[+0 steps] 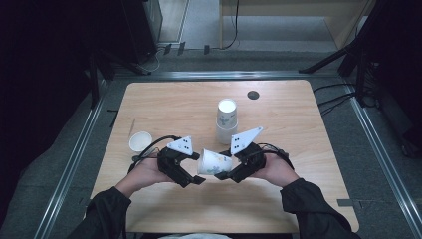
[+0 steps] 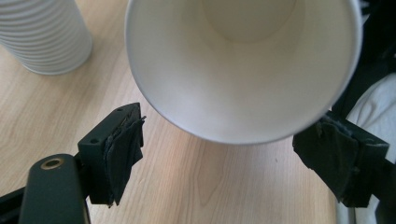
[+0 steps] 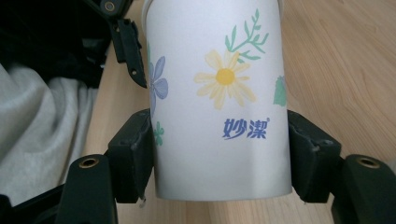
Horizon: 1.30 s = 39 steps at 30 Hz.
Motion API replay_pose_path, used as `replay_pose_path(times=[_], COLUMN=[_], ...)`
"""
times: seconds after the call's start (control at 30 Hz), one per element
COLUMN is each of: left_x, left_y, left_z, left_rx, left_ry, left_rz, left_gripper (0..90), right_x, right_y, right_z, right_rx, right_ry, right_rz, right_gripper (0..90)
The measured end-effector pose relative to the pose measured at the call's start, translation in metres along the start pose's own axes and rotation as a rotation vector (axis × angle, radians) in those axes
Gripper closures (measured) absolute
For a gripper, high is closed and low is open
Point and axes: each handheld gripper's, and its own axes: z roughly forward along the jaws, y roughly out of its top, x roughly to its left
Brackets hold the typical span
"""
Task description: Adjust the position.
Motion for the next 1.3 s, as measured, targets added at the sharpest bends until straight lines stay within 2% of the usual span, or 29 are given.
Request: replay_pose_path(times=[0.13,0.3,0.57,0.7,0.77,0.97,1.07,1.17,1.23,1.3], left_x=[-0.002,-0.005,-0.008,-0.008,-0.008,-0.008,-0.008,-0.007,-0.006,-0.005], left_y=[0.0,0.001,0.003,0.002,0.002,0.003,0.003,0.003,0.003,0.003], left_z=[-0.006,-0.009,-0.009,-0.009,-0.009,-0.01,-0.01,-0.011,-0.012,-0.011], left_rx=[-0.056,-0.115,-0.152,-0.154,-0.161,-0.148,-0.132,-0.11,-0.097,-0.075], left_ry=[0.003,-0.014,-0.029,-0.028,-0.028,-0.033,-0.026,-0.016,-0.015,0.003], left_rz=[-0.013,-0.023,-0.023,-0.023,-0.024,-0.02,-0.014,-0.014,-0.017,-0.011], left_gripper=[16.7,16.8,16.8,17.3,20.9,23.2,23.6,23.9,24.1,24.1], right_x=[-0.001,0.0,0.003,0.003,0.003,0.004,0.003,0.002,0.001,0.001], right_y=[0.004,0.007,0.008,0.009,0.009,0.008,0.007,0.007,0.005,0.004], right_z=[0.001,0.005,0.008,0.01,0.01,0.01,0.012,0.012,0.012,0.012], right_rx=[-0.017,-0.031,-0.031,-0.03,-0.029,-0.022,-0.039,-0.028,-0.017,-0.004], right_ry=[0.02,0.048,0.067,0.071,0.073,0.077,0.1,0.079,0.06,0.044], right_rz=[0.001,-0.001,0.0,-0.002,-0.007,-0.003,0.018,0.039,0.04,0.039], right_gripper=[33.4,33.4,33.4,33.5,33.6,33.5,27.0,22.0,21.8,21.8])
